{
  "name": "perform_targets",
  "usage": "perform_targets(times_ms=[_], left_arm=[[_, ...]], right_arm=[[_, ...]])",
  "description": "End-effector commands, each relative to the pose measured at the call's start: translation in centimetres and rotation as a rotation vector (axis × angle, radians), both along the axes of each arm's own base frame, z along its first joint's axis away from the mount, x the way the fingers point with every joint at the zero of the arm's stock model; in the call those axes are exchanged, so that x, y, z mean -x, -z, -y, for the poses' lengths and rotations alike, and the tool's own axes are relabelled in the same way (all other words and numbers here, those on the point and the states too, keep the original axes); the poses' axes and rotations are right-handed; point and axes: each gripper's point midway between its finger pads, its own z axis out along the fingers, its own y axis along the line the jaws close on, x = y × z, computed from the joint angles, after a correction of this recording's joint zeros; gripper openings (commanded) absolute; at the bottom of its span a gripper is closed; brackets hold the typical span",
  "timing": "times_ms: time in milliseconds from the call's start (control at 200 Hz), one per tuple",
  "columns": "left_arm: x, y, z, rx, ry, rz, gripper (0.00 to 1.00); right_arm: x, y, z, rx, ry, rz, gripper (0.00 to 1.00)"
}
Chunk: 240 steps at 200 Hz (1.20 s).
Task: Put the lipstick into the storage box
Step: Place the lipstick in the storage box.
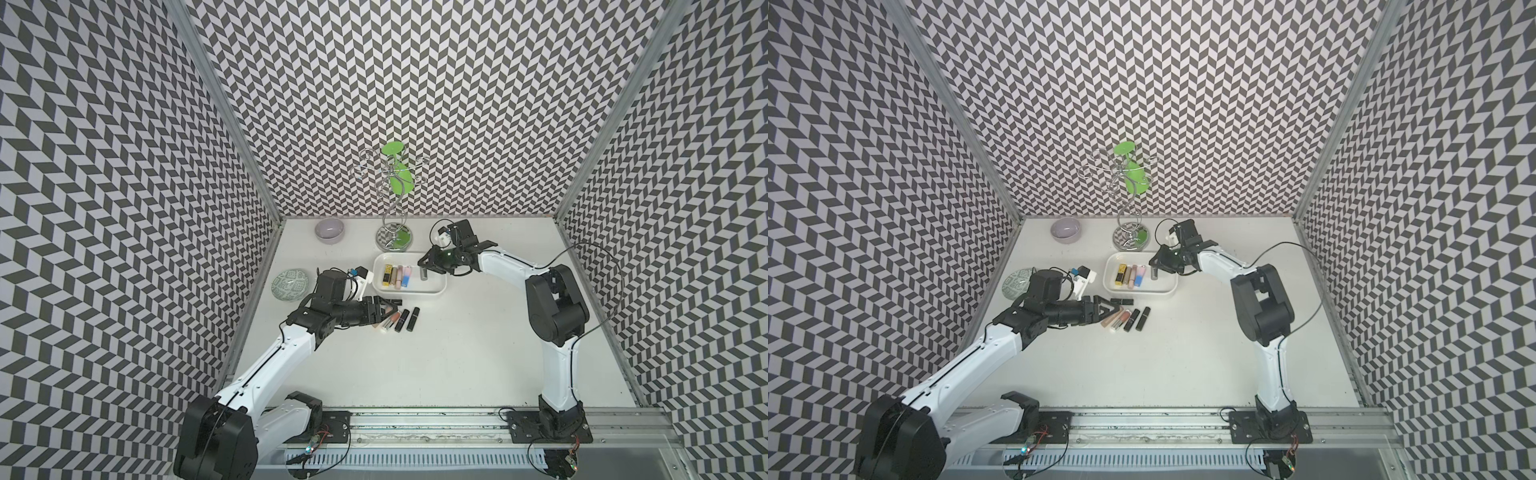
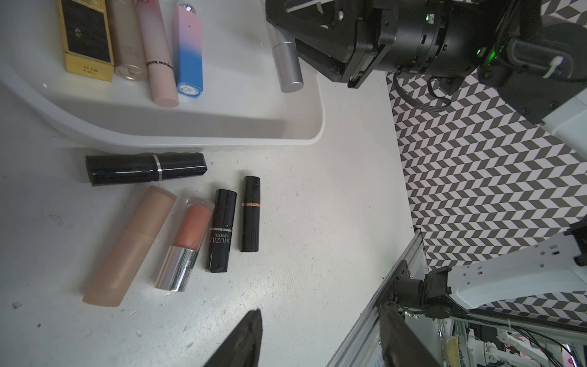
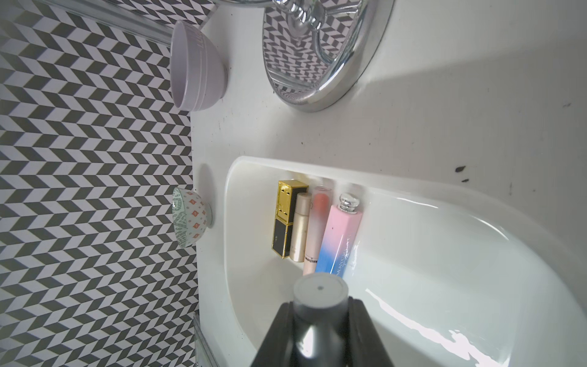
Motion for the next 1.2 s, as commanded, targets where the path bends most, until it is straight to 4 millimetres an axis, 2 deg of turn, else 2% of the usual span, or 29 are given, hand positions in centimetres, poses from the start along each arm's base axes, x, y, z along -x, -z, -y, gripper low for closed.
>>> perform_targets(times_ms=[0, 260, 456, 821, 1016, 1197], left_arm=[[-0.1, -0.1, 0.2, -0.013, 0.023, 0.016, 0.63], [-0.5, 0.4, 0.3, -0.037, 0.040, 0.009, 0.64], [-0.5, 0.7, 0.2, -0.055, 0.046, 0.006, 0.64], [-0.2, 0.9, -0.4, -0.068, 0.034, 0.005, 0.65], [-0.2, 0.7, -0.4, -0.064, 0.030, 0.011, 0.65], [-0.6, 0.2, -0.4, -0.055, 0.020, 0.031, 0.65]], right_arm=[[-1.5, -0.1, -0.8, -0.006, 0.003, 0.059, 0.20], [-1.8, 2.2, -2.3, 0.012, -0.009, 0.039, 0.24], [-2.2, 3.0, -3.0, 0.013, -0.002, 0.035, 0.31], [-2.2, 4.3, -3.0, 0.019, 0.013, 0.017, 0.34], [-2.0, 3.1, -3.0, 0.015, 0.004, 0.041, 0.36], [-1.7, 0.2, -2.9, 0.009, -0.012, 0.090, 0.41]])
